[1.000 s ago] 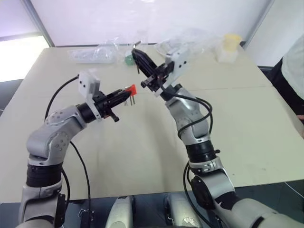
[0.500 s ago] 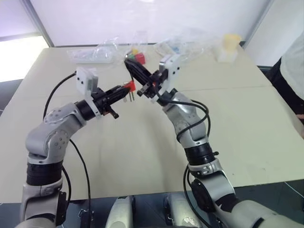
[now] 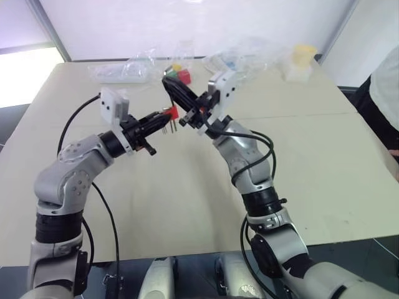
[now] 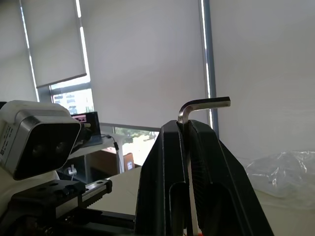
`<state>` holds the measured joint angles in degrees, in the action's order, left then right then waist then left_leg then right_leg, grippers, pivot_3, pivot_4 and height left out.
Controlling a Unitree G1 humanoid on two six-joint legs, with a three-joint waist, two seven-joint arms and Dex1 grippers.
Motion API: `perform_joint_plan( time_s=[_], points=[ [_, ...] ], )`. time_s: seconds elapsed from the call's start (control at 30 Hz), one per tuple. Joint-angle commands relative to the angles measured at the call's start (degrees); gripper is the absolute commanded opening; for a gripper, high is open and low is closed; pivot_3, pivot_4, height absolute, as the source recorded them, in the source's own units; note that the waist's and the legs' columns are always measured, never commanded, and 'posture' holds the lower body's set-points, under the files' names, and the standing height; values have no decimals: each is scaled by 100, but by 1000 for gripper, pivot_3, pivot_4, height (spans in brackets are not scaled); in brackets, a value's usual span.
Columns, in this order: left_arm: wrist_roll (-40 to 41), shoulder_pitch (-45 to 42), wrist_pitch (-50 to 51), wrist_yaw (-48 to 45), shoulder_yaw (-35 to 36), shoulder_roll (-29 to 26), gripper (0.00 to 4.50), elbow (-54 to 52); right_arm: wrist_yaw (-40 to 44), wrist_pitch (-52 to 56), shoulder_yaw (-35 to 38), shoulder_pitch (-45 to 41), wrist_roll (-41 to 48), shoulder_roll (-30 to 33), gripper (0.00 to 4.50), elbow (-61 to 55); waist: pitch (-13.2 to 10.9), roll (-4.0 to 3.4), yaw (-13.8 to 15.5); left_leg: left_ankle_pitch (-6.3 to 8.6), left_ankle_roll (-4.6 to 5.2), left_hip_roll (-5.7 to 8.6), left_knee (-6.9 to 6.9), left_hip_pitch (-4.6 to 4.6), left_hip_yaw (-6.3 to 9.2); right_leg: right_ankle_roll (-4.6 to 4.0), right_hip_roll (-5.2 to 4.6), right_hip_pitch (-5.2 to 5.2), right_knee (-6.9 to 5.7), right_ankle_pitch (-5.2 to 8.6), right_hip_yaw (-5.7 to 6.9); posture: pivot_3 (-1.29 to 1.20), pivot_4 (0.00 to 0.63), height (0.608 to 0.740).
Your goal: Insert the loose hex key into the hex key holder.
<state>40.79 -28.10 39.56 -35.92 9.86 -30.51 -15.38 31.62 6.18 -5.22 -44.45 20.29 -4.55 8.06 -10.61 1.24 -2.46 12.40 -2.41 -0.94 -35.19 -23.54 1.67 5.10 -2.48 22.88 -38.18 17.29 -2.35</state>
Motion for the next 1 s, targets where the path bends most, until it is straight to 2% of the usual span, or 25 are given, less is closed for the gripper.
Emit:
perform_joint_plan(
  time_s=[0.03, 1.0],
  points=[
    [115, -128, -28, 21, 107, -2, 0, -183, -23, -124, 36, -191, 26, -72, 17, -127, 0, 0, -1, 0, 0, 0, 0, 0, 0, 0, 0, 0, 0, 0, 0, 0, 150, 740],
    [389, -103, 119, 227, 180, -11, 0, -401, 44, -348, 157, -353, -28, 1, 17, 216, 0, 0, -1, 0, 0, 0, 0, 0, 0, 0, -1, 0, 1, 0, 0, 0, 150, 740]
  ],
)
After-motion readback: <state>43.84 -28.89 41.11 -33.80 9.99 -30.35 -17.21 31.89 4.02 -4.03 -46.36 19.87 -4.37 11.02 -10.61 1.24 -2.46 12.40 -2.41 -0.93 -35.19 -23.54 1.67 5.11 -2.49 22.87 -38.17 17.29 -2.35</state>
